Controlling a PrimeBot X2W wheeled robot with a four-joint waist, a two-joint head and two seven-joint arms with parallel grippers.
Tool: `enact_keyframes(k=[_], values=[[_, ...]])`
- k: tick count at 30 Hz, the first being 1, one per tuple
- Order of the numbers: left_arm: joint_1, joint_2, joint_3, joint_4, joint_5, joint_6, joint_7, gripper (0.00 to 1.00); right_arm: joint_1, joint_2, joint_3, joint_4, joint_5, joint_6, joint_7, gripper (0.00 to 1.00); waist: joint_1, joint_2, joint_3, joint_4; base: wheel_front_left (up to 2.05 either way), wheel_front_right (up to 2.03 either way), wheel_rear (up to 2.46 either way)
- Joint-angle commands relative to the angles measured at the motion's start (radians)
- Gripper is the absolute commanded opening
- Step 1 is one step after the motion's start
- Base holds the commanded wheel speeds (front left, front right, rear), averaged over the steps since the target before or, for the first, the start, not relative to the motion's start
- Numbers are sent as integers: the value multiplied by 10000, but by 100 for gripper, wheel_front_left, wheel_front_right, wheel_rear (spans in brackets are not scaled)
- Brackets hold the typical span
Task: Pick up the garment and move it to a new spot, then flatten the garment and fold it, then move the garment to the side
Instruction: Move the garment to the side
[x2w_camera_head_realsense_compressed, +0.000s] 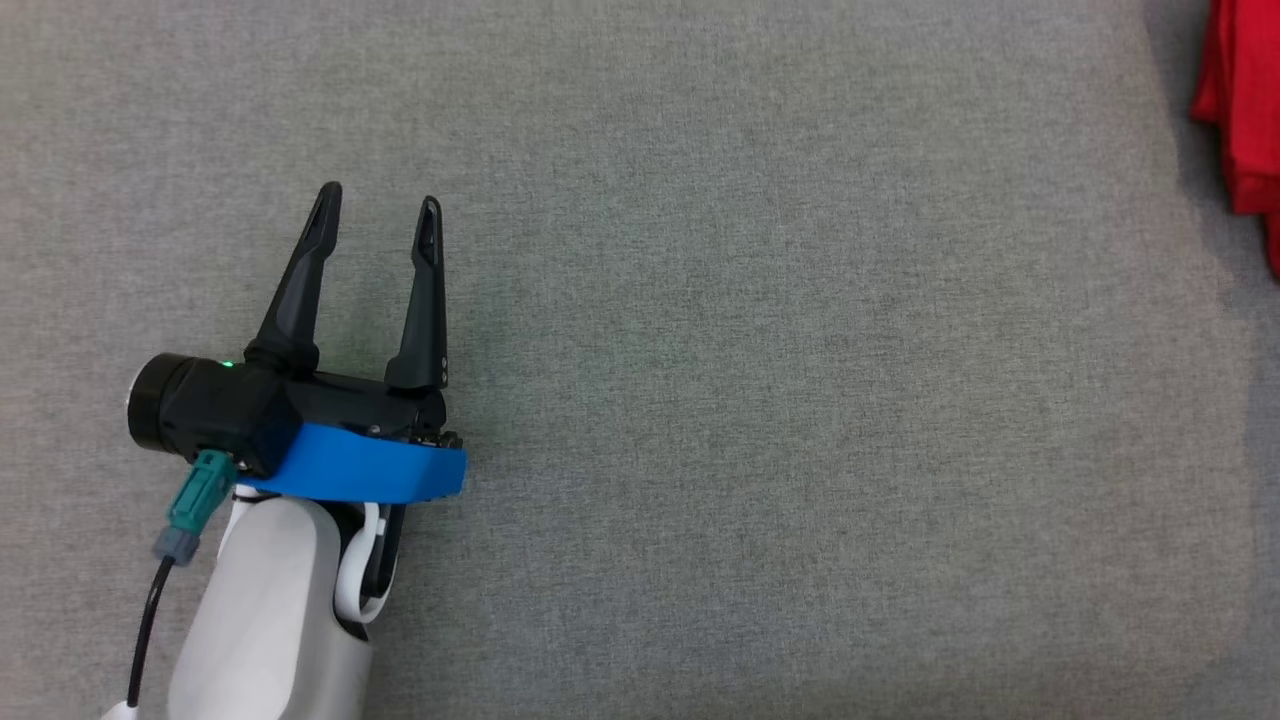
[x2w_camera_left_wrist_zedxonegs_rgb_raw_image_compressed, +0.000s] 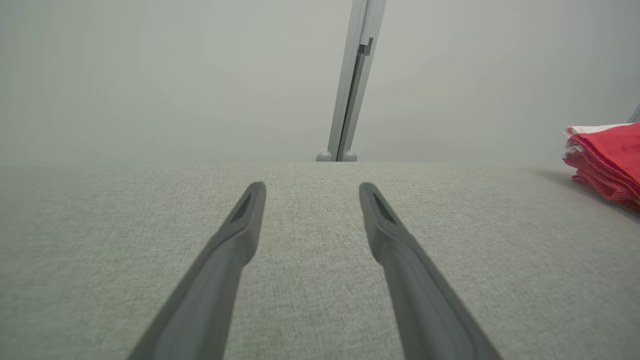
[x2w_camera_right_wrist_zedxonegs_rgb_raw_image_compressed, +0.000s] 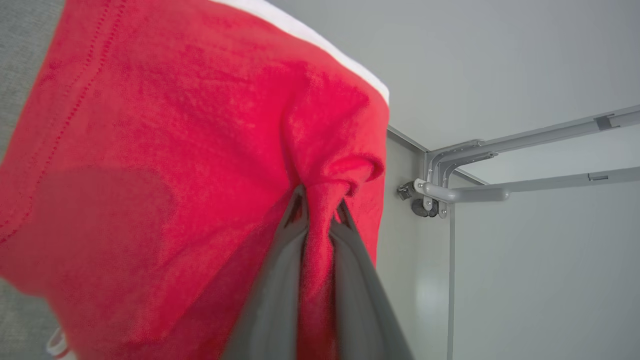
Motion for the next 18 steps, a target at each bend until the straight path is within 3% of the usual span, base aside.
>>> enact_keyframes(k=[1, 6, 13, 16, 17, 18], values=[[-222, 126, -14, -99, 63, -82, -41, 100, 196, -61, -269, -4, -65, -1, -149, 0, -2, -3, 160, -31, 0, 0, 0], [-512, 423, -162, -326, 135, -75, -41, 100, 568, 122, -1512, 240, -689, -3, -750, 0, -2, -3, 694, -111, 0, 0, 0], [-749, 655, -350, -614, 95, -78, -41, 100, 771, -69, -2528, 337, -2539, -3, -1379, 0, -2, -3, 1082, 23, 0, 0, 0], [-773, 677, -440, -641, 53, -78, -41, 100, 858, 158, -3095, 461, -3040, -3, -1582, 0, -2, -3, 1103, 107, 0, 0, 0], [-755, 682, -466, -616, 53, -78, -41, 100, 903, 251, -3325, 474, -3219, -5, -1687, 100, -2, -3, 1080, 134, 0, 0, 0], [-738, 683, -498, -577, 35, -79, -41, 100, 987, 318, -3486, 472, -3423, -3, -1827, 100, -2, -3, 1047, 155, 0, 0, 0]])
